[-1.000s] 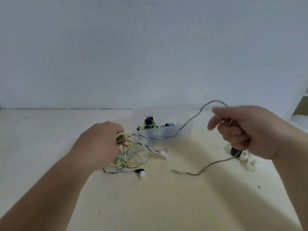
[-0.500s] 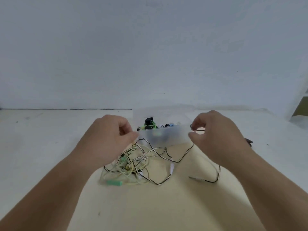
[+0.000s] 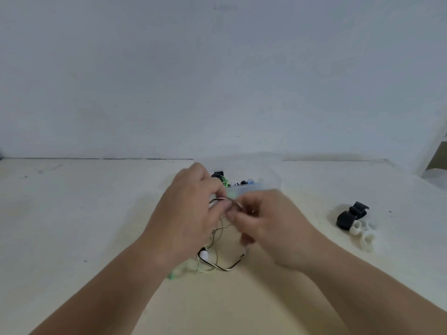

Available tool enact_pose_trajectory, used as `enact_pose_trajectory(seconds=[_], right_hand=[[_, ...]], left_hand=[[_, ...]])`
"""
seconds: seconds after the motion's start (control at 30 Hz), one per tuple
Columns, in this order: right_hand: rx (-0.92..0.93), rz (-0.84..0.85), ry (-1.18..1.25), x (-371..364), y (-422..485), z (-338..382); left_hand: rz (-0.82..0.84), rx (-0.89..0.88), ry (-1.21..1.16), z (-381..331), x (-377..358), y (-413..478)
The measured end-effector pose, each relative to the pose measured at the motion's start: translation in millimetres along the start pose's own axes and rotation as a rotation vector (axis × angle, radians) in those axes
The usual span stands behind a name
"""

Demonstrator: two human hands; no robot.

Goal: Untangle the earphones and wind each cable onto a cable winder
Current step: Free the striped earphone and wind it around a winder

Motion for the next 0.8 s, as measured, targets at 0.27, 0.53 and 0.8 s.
enact_pose_trajectory(seconds=[0.27,0.53,0.8], right_hand=[[-0.102,-0.630,0.857,106,-15,-27],[-0.371,-0.666,0.327,121,-17,-50],[-0.049,-0.002,0.503,34,-8,9]], left_hand=[[-0.271,0.312,0.043,55,43,-1],[-0.346,0.388,-0.563,51,46,-1],[-0.009,0.057,-0.328,-4,7,-4]])
Point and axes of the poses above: each hand's wrist, its own y-axis towards the middle knuckle, its own x-axis out of the back of the hand, z = x × y, the point moved 9 cm from there along y, towards the middle knuckle, and after that the axes turned 3 degrees about -x, right-handed, at the moved point
